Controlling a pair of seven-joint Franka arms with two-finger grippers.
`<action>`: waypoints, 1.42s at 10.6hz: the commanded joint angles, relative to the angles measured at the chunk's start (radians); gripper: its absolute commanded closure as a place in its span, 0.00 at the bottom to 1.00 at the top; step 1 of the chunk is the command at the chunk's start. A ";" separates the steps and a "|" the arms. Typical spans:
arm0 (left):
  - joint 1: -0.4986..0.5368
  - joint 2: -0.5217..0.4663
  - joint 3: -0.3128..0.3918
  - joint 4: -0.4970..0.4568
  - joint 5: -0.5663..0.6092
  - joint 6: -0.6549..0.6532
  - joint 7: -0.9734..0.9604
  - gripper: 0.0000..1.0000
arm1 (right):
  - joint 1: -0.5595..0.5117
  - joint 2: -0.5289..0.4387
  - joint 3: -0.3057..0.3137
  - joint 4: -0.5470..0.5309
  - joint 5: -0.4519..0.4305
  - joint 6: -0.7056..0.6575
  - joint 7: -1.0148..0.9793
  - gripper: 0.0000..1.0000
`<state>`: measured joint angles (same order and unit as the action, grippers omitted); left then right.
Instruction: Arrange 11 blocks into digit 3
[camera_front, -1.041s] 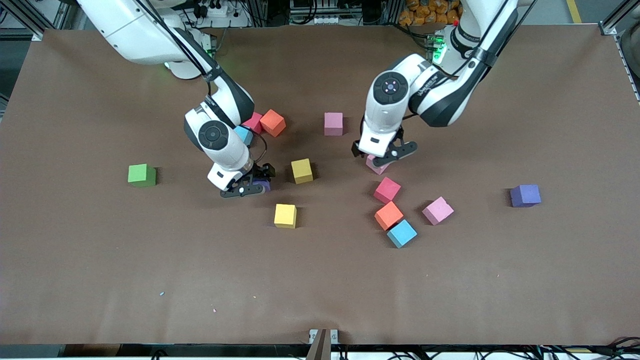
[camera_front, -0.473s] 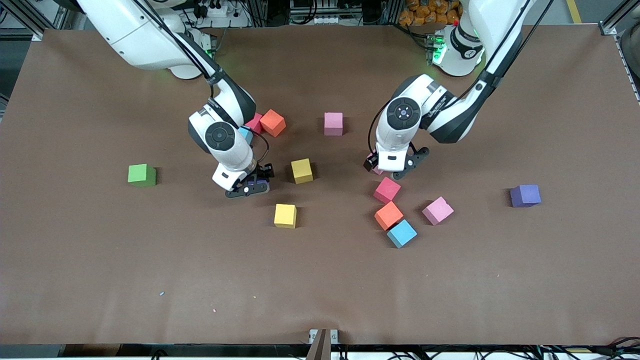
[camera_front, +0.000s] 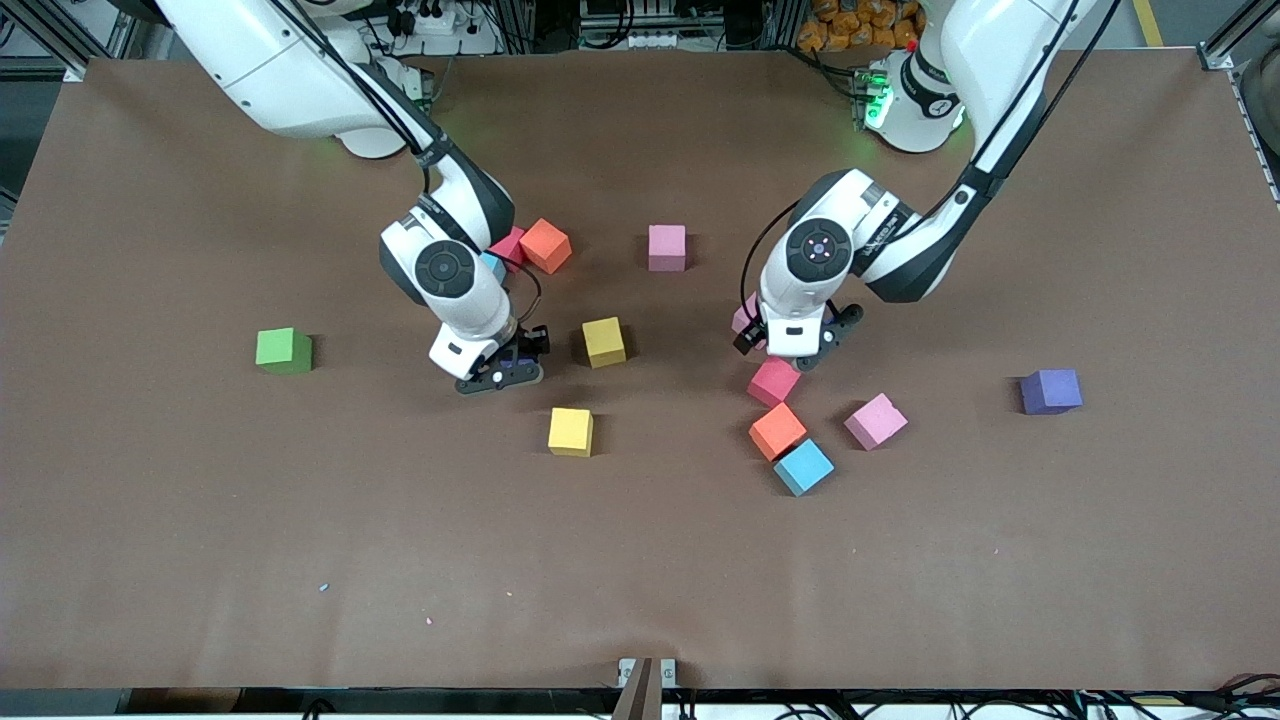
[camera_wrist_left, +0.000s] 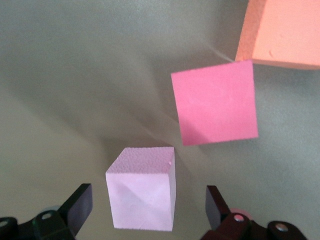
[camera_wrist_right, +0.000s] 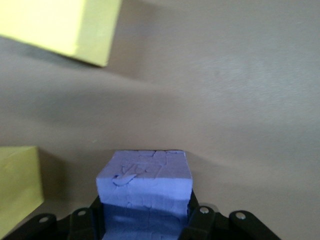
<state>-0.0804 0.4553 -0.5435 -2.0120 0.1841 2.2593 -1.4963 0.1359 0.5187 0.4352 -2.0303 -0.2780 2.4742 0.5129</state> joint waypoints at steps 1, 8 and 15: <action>0.008 0.026 -0.009 -0.008 0.000 0.029 -0.027 0.00 | -0.025 -0.068 0.074 0.001 -0.020 -0.111 -0.071 1.00; -0.002 0.071 -0.007 -0.037 0.005 0.084 -0.036 0.00 | -0.039 -0.155 0.238 -0.019 -0.017 -0.261 -0.507 1.00; 0.007 0.068 -0.009 -0.037 0.011 0.083 -0.058 0.67 | -0.030 -0.154 0.361 -0.125 -0.091 -0.111 -0.769 1.00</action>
<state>-0.0787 0.5324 -0.5470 -2.0413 0.1841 2.3343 -1.5235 0.1219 0.3905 0.7745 -2.1029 -0.3222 2.3161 -0.2280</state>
